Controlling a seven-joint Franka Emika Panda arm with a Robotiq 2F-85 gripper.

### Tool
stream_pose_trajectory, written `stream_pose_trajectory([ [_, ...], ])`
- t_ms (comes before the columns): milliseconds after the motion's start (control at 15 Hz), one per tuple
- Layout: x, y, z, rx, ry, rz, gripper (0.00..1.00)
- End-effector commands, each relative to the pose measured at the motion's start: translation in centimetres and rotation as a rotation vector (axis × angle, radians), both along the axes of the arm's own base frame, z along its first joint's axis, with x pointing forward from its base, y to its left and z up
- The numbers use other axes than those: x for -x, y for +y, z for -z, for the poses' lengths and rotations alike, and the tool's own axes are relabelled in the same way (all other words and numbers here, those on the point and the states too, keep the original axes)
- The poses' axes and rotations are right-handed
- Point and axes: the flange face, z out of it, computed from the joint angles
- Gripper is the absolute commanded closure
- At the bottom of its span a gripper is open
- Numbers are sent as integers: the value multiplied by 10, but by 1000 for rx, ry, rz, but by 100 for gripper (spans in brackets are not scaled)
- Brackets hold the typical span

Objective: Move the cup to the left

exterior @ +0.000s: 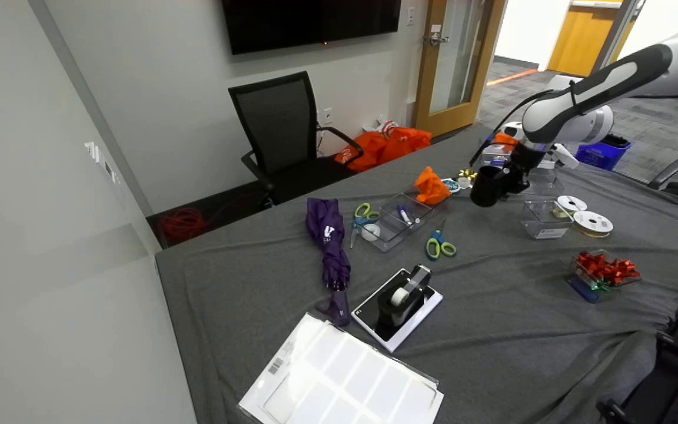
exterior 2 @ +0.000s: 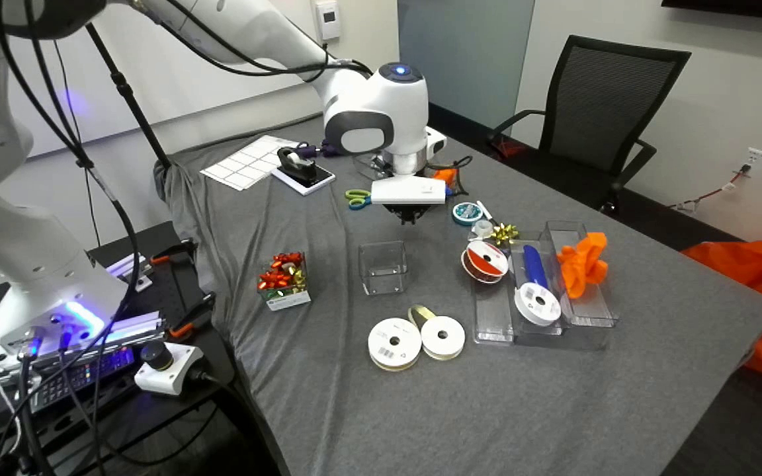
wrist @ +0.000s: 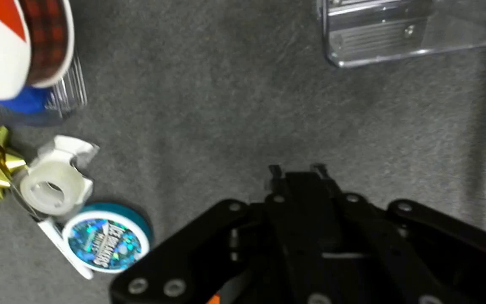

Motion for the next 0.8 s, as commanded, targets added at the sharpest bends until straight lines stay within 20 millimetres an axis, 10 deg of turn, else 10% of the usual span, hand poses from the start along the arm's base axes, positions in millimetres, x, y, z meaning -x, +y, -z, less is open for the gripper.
stream_pose_trajectory([
  [0, 33, 27, -27, -34, -19, -197, 95],
  [733, 50, 42, -17, -24, 15, -352, 81],
])
